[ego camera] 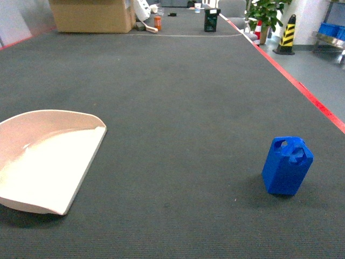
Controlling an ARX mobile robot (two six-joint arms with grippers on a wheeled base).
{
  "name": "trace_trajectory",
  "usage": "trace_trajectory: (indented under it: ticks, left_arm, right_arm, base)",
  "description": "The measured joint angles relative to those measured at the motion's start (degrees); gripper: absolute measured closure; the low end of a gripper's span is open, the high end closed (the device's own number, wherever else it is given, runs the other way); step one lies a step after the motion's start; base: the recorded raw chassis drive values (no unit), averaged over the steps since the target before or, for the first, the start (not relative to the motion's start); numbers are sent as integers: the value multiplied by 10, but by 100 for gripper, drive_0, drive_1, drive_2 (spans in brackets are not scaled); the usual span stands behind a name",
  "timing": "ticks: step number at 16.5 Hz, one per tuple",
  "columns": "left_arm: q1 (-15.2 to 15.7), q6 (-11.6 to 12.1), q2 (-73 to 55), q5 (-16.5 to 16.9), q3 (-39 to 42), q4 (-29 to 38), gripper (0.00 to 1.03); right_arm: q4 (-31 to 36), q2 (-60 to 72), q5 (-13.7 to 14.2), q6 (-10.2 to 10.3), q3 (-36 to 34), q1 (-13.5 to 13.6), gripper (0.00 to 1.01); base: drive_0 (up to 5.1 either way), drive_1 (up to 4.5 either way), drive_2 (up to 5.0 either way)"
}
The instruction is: Place part in tray to right shelf
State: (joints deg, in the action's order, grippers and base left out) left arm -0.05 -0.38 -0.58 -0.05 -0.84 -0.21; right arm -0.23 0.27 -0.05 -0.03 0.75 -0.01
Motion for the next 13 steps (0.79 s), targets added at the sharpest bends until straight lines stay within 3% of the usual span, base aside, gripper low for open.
trace_trajectory:
  ticks: [13]
  left_arm:
    - [0, 0, 0, 0, 0, 0, 5]
  right_arm:
    - [0, 0, 0, 0, 0, 0, 3]
  base:
    - [0, 0, 0]
